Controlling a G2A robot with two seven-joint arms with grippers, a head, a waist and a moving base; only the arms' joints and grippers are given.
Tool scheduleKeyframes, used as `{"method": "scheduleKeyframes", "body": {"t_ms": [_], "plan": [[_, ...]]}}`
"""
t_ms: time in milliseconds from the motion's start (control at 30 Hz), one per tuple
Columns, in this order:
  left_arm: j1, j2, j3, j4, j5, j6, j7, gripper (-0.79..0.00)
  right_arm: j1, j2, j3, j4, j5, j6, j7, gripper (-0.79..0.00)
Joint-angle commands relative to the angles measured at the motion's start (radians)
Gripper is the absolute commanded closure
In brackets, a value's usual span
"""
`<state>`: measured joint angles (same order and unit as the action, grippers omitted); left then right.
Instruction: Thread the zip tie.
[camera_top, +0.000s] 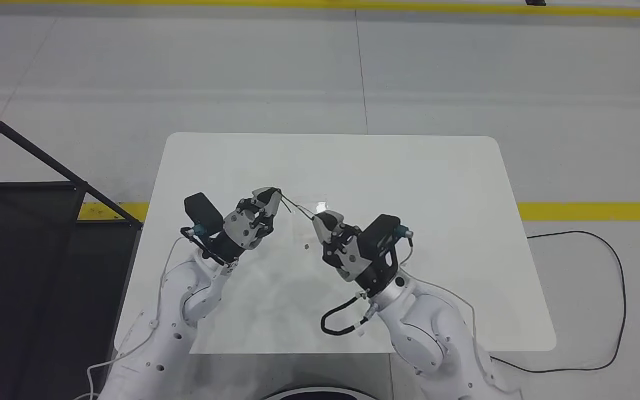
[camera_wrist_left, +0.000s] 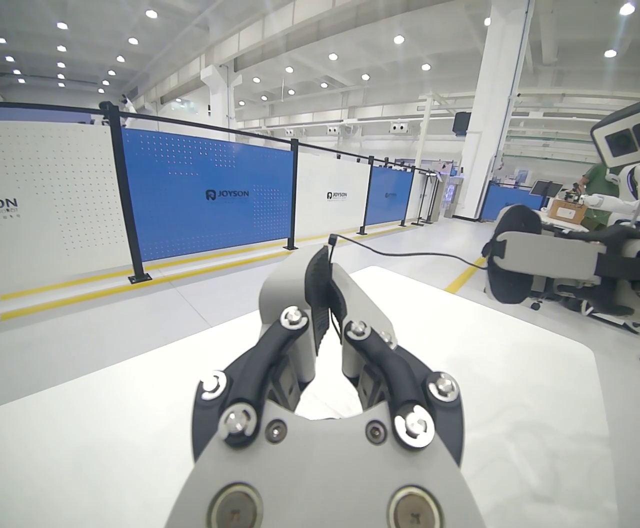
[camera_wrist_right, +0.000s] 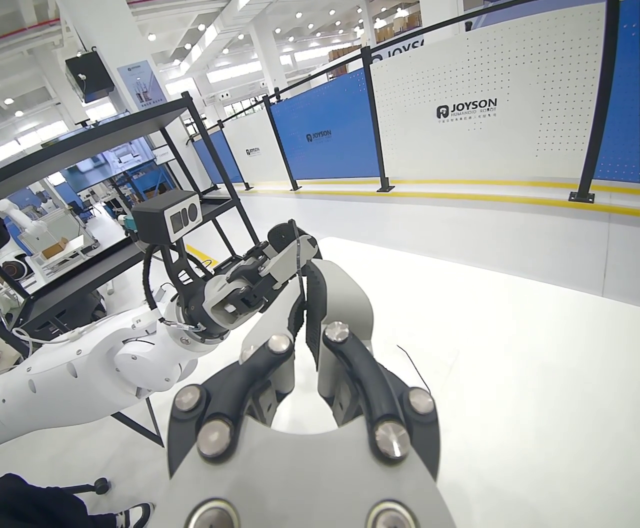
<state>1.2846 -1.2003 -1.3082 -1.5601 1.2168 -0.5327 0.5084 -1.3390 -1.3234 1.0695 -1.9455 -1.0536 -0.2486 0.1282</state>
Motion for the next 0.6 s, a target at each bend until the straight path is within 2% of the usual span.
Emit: {"method": "scheduleKeyframes", "body": {"t_ms": [0, 567], "plan": [[0.0, 0.0, -0.001, -0.001, 0.0, -0.001, -0.001, 0.0, 0.0, 0.0, 0.0, 0.0, 0.002, 0.001, 0.002, 0.0], [0.001, 0.0, -0.002, -0.002, -0.002, -0.001, -0.001, 0.0, -0.004, 0.0, 0.007, 0.006, 0.009, -0.009, -0.012, 0.0]]}}
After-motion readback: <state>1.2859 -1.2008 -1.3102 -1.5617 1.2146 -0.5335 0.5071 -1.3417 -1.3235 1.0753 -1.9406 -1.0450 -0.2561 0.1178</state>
